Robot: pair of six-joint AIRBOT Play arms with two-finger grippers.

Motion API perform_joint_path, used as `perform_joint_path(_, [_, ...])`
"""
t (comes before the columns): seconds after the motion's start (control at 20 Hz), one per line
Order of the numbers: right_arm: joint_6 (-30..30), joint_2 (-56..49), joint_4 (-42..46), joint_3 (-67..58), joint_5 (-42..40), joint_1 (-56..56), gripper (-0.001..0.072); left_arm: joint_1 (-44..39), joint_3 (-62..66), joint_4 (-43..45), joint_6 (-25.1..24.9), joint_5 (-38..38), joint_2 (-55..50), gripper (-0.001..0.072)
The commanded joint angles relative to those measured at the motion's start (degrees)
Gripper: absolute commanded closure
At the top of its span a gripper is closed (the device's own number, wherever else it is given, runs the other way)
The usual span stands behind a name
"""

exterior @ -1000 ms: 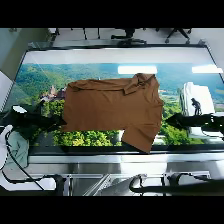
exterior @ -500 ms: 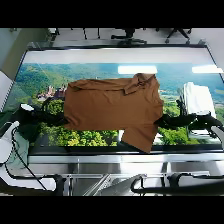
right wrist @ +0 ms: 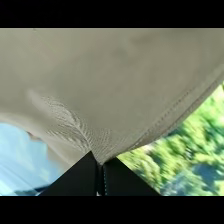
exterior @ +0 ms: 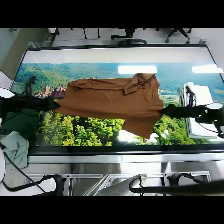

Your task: Fold the shirts.

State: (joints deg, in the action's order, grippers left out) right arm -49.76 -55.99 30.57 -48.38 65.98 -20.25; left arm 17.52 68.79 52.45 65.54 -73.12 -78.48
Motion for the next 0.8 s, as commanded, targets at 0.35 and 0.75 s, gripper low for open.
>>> perform_joint_path(0.35, [-7.4,24.7,16.7,-34.9,-1.6,-0.5,0.0690,0.1,22.9,-0.2,4.5,3.0,27.3,0.0694])
perform_joint_path(0.75, [-10.2,22.4,36.9,-52.4,2.0,-0.5,0.0690,0.1,37.7,0.5,5.7,7.0,35.9,0.0695])
